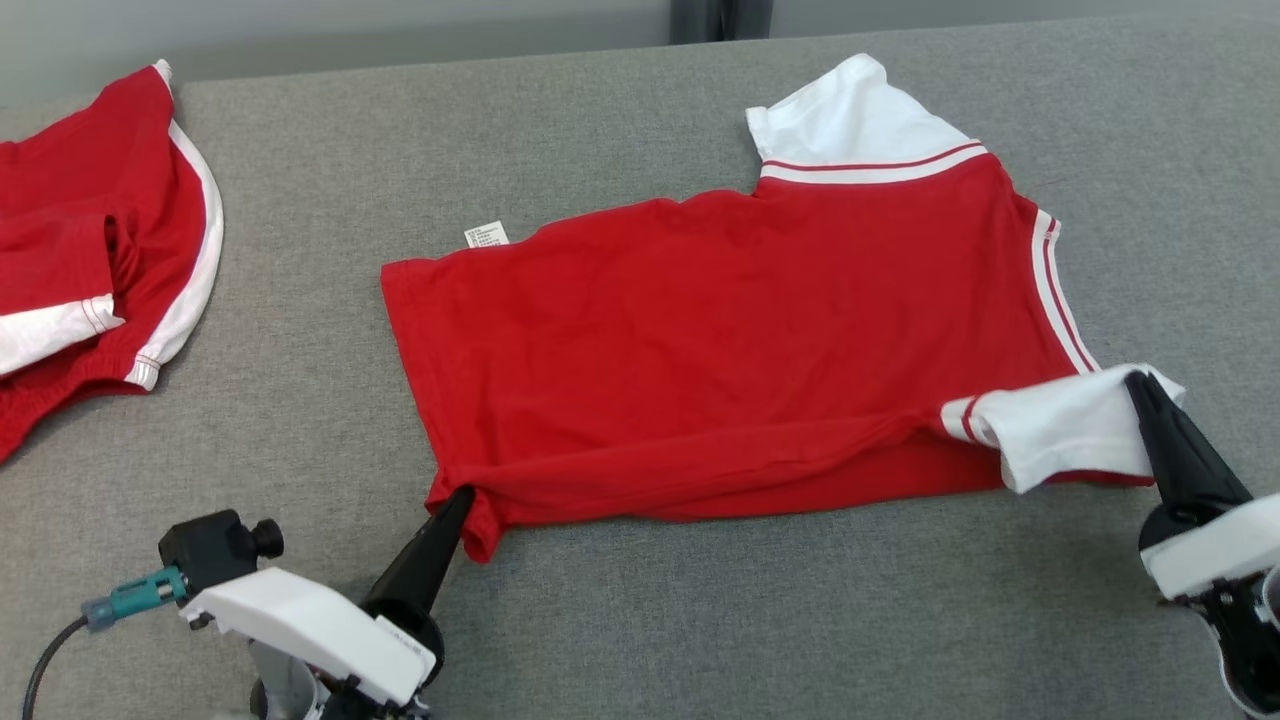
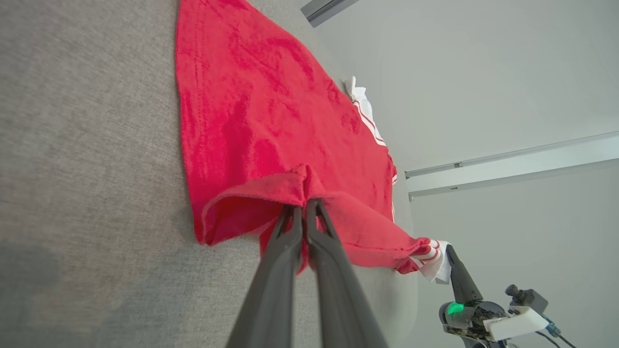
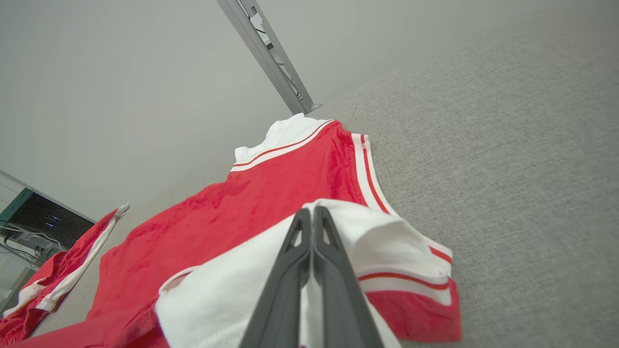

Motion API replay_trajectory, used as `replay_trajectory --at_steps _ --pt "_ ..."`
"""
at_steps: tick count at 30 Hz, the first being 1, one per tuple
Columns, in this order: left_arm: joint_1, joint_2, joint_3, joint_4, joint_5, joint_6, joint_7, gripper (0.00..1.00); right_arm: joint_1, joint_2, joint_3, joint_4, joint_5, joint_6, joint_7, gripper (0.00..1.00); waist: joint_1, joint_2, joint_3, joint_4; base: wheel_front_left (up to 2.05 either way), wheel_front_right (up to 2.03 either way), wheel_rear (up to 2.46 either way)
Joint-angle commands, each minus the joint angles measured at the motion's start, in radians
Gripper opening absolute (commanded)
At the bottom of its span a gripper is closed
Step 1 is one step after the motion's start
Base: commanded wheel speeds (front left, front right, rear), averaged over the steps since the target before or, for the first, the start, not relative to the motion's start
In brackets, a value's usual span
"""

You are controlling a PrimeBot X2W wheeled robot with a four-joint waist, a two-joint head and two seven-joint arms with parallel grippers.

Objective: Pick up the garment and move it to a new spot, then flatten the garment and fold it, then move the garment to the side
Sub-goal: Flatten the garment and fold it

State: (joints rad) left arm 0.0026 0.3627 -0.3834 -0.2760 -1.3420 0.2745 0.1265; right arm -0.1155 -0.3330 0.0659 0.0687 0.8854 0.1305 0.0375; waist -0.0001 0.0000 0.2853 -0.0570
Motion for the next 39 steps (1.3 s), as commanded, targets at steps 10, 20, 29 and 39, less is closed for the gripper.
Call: replay_trajectory --at_steps 10,20,29,39 --pt "-0.229 -0.007 -0.032 0.193 0.012 0.024 0.099 0.00 -0.225 -0.008 0.046 0.134 -0.114 0.001 0.145 0.00 0.0001 0.0000 0.033 0.030 0.00 0.00 0.00" --pt "-0.271 0.025 -0.056 0.265 0.041 0.000 0.128 1.00 -0.349 -0.014 0.124 0.194 -0.200 0.001 0.068 1.00 0.0001 0.0000 0.049 0.018 0.00 0.00 0.00" --pt "-0.121 0.107 -0.064 0.135 0.092 -0.037 0.078 1.00 -0.177 -0.122 0.091 0.093 -0.247 0.001 0.082 1.00 0.0001 0.0000 0.040 0.016 0.00 0.00 0.00" --pt "-0.188 0.061 -0.127 0.179 0.124 -0.025 0.109 1.00 -0.127 -0.097 -0.010 0.097 -0.375 0.000 0.182 1.00 0.0001 0.0000 0.099 0.032 0.00 0.00 0.00"
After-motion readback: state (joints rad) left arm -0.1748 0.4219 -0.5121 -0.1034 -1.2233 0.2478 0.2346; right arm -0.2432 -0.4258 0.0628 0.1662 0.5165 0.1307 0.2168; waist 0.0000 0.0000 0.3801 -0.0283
